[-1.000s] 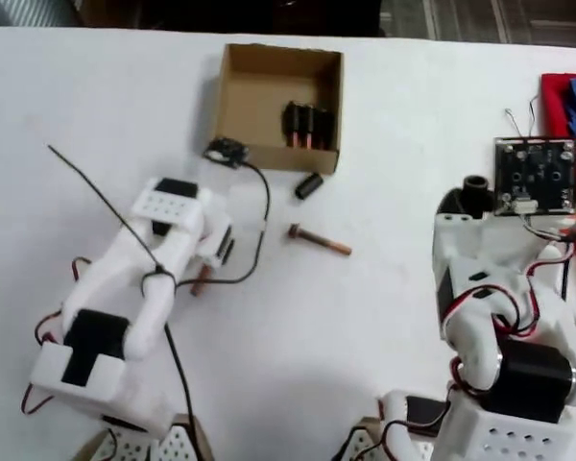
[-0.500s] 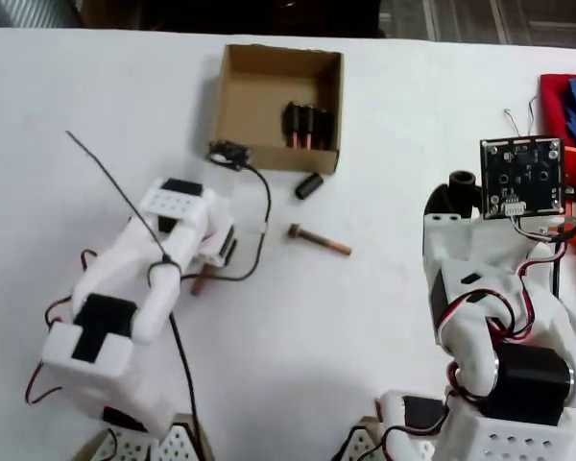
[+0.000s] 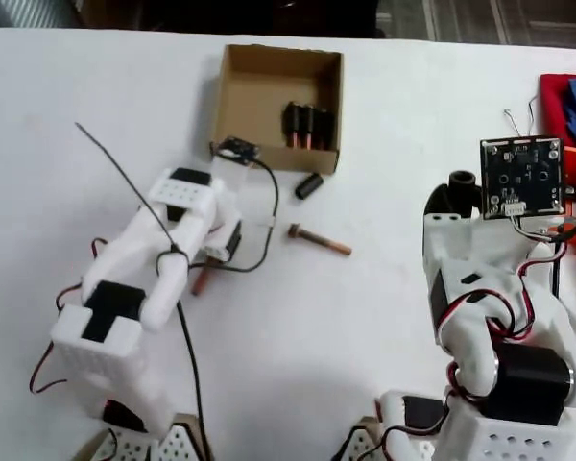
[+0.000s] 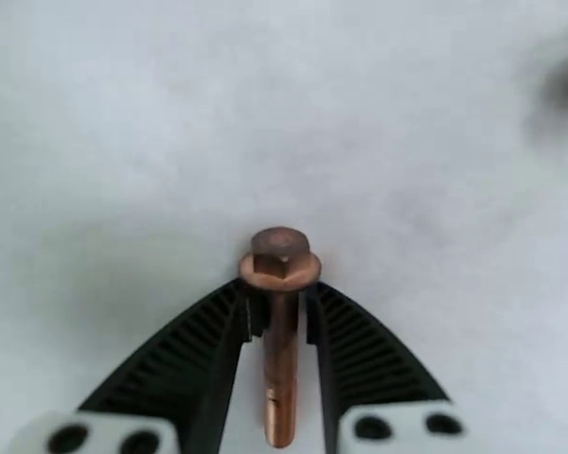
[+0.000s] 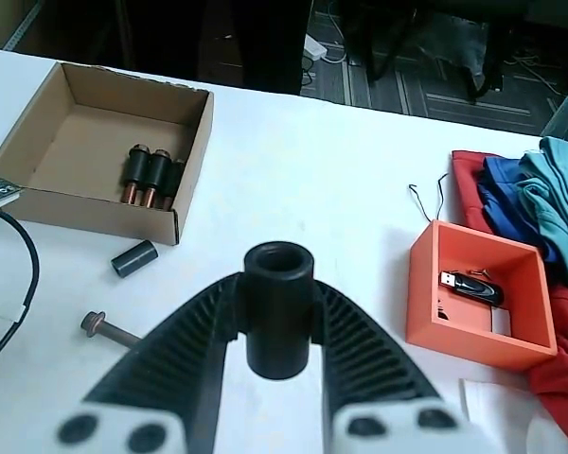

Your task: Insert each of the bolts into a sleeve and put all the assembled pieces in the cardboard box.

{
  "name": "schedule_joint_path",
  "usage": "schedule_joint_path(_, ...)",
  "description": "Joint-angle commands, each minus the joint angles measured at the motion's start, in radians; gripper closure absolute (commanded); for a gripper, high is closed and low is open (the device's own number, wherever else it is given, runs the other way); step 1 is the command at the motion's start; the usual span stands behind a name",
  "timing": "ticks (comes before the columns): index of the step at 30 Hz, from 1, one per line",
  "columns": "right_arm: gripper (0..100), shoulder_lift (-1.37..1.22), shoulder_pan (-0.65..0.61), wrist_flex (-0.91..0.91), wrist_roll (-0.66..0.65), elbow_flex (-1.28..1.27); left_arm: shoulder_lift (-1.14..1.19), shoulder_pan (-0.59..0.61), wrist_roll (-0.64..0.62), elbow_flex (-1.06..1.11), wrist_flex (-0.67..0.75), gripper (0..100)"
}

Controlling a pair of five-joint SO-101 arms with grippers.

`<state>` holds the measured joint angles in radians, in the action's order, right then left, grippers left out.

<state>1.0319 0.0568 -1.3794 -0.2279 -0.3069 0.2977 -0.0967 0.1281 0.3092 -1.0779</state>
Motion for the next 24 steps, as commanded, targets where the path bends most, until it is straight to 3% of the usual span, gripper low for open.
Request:
schedule_joint_path(1, 97.4, 0.01, -0.012, 0.027, 0.005, 0.041, 0.005, 0.005, 0.0, -0.027, -0.011, 98)
schedule_joint_path(7, 97.4, 0.01, -0.012, 0.022, 0.009, 0.037, -0.003, 0.005, -0.003, -0.068, -0.063, 97)
schedule_joint_path(11, 97.4, 0.016, -0.005, 0.021, 0.087, 0.037, -0.049, 0.005, -0.003, -0.231, -0.256, 97)
schedule_joint_path(17, 97.4, 0.018, -0.012, 0.021, 0.147, 0.037, -0.361, 0.006, -0.005, -0.447, -0.437, 97)
schedule_joint_path(21, 97.4, 0.019, -0.012, 0.019, 0.147, 0.037, -0.611, -0.025, -0.006, -0.438, -0.483, 97)
schedule_joint_path(24, 97.4, 0.019, -0.012, -0.005, 0.147, 0.037, -0.783, -0.038, -0.078, -0.377, -0.488, 97)
